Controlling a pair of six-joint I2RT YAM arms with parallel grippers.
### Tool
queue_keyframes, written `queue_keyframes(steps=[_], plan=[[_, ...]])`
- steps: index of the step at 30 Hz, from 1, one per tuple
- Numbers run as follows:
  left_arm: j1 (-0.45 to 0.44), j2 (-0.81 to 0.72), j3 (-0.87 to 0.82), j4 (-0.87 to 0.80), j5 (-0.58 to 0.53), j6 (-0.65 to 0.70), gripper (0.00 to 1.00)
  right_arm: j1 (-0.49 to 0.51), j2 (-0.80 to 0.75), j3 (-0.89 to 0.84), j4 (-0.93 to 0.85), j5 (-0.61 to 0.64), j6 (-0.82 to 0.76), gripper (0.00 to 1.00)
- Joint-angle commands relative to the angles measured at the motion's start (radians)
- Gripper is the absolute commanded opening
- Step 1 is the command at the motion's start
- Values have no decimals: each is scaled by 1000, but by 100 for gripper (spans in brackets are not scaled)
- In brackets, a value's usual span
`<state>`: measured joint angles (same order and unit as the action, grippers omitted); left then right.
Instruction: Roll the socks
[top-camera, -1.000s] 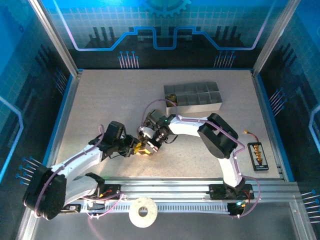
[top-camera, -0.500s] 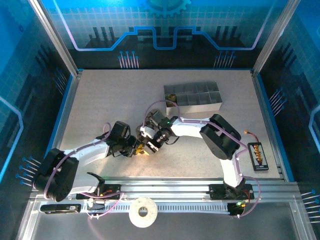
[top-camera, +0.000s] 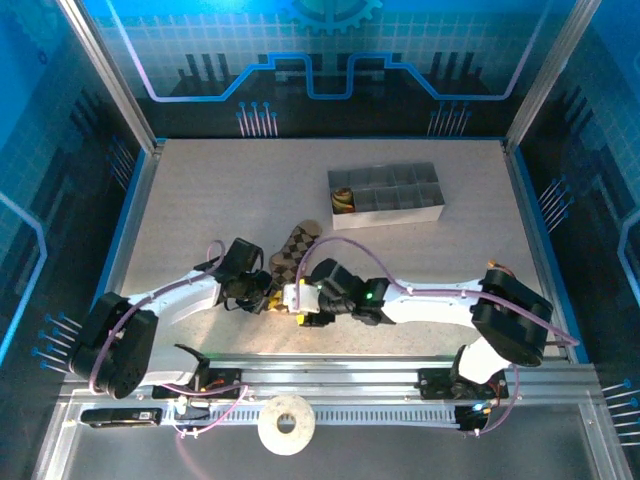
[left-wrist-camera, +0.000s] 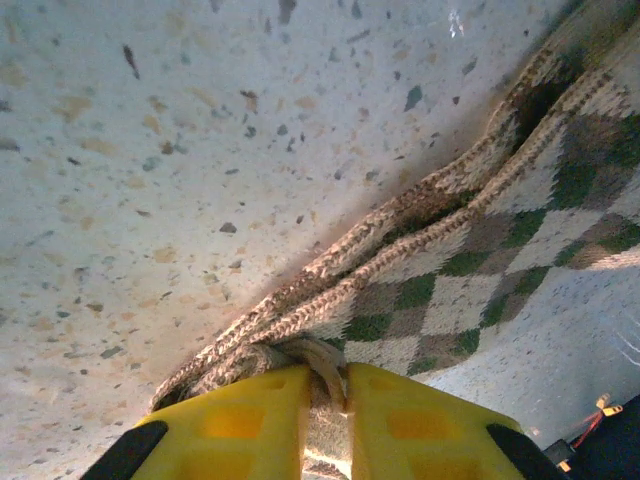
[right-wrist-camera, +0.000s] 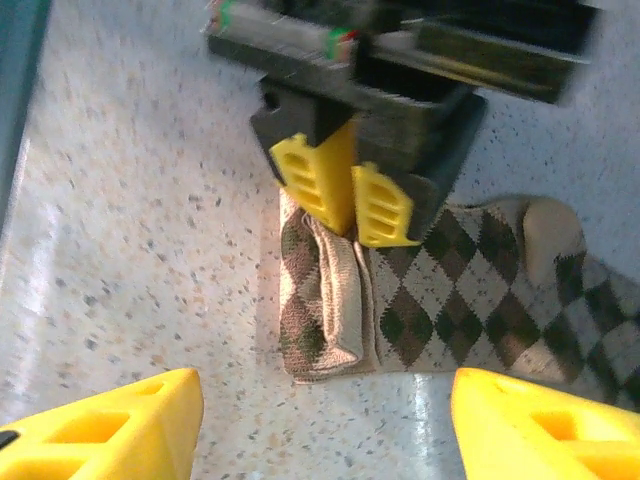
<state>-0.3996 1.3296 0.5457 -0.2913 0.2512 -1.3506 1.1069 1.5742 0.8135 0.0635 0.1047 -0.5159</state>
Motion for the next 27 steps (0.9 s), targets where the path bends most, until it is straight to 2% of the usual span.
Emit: queue_keyframes(steps=[1,5,8,11,13,19,21,22,25,27], plan=[[-3,42,6,-110,-46,34,19,54,77,-10,80,204,-224,64],[-3,52,19,-114,-44,41,19,85,170,41,142,285,-283,60],[-2,49,22,-117,-44,45,19,88,224,75,148,300,-286,57],[1,42,22,-114,-43,46,19,86,282,116,134,313,-274,51],[0,35,25,-114,-42,47,18,81,308,131,115,308,-246,42],[14,-25,62,-150,-45,49,20,52,332,189,-32,221,-115,7],[26,-60,77,-176,-52,47,25,42,324,199,-80,168,-81,1],[37,-81,82,-193,-53,45,31,33,318,207,-111,135,-59,0],[82,-144,86,-239,-52,31,49,4,303,225,-181,31,12,0],[115,-182,84,-271,-51,25,56,-13,297,230,-207,-26,47,0]])
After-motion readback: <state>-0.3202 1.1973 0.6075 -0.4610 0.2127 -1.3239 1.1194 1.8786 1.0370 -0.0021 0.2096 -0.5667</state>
